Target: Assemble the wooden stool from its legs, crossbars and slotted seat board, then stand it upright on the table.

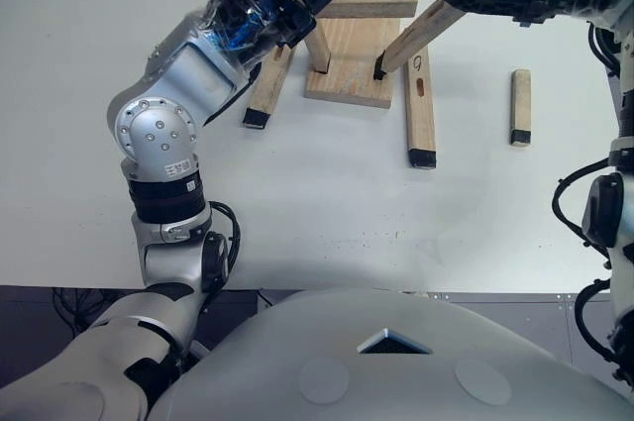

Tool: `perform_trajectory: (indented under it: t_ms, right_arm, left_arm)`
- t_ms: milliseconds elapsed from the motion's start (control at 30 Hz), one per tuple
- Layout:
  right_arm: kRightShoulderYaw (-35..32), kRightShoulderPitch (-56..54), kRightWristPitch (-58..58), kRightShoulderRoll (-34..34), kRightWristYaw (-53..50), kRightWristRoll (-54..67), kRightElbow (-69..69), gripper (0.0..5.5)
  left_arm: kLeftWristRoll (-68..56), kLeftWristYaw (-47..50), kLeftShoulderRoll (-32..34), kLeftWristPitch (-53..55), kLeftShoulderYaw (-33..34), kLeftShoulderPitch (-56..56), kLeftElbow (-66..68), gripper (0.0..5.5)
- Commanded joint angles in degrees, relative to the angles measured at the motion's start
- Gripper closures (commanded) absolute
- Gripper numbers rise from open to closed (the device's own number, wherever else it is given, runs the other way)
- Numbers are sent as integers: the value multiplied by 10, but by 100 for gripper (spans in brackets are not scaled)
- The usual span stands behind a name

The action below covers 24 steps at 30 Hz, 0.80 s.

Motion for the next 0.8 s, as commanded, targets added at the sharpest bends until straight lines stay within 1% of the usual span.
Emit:
perform_trajectory:
  t_ms: [33, 233, 367, 500, 533, 567, 700, 733, 767, 800]
  right_arm:
    - [43, -13, -4, -13, 14, -57, 17, 346]
    - [88, -78, 34, -18, 26, -93, 39, 346]
    - [105, -100, 50, -14, 27, -103, 37, 346]
    - [123, -104, 56, -14, 29, -109, 30, 346]
    - [127, -105, 57, -14, 29, -111, 30, 346]
    - [130, -106, 58, -14, 29, -112, 30, 346]
    - [136, -110, 65, -12, 25, -116, 28, 346]
    - [137, -111, 67, -11, 22, -117, 28, 346]
    - [139, -112, 71, -10, 19, -119, 29, 346]
    - [140, -113, 75, -9, 18, -119, 30, 346]
  left_arm:
    - [28, 8, -10, -13, -11, -3, 6, 163]
    - [82, 14, -32, -48, -30, -9, 25, 163]
    - [136, 48, -61, -89, -34, -23, 67, 163]
    - [188, 81, -87, -128, -33, -34, 112, 229]
    - [204, 87, -91, -137, -37, -36, 118, 252]
    - [229, 95, -94, -150, -47, -41, 126, 256]
    - [374, 110, -76, -205, -134, -54, 164, 327]
    - [406, 110, -73, -214, -158, -55, 176, 352]
    - [431, 106, -74, -220, -181, -52, 190, 358]
    - [451, 102, -76, -222, -199, -49, 202, 379]
